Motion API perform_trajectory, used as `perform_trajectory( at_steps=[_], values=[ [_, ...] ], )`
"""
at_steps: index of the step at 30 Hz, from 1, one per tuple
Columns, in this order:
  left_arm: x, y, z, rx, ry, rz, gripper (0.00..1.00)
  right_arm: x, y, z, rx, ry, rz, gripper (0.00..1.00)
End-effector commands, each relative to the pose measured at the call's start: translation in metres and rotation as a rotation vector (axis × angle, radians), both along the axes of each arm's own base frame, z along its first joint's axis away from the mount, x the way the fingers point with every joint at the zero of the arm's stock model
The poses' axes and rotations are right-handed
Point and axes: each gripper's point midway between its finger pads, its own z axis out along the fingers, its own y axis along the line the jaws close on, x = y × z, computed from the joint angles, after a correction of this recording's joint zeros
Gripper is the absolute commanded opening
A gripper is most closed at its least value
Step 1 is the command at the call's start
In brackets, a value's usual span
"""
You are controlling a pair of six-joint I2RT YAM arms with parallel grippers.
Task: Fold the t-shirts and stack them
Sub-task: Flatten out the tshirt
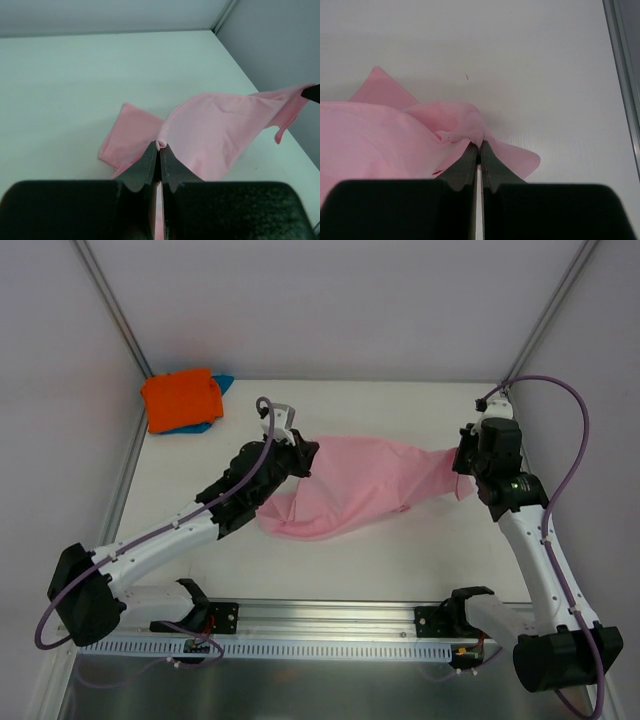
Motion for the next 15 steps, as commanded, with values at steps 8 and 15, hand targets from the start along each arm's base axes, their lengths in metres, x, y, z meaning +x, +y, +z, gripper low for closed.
perform_trajectory(
  at_steps=[8,15],
  values=[
    [-0.014,0.035,0.014,0.049,-0.022,0.058,0.00,-0.007,-0.003,0.042,0.013,-0.113,-0.002,0.00],
    [-0.040,0.066,0.058,0.023,-0.093,0.067,0.00,-0.044,-0.011,0.092,0.020,-0.202,-0.015,0.00]
  ],
)
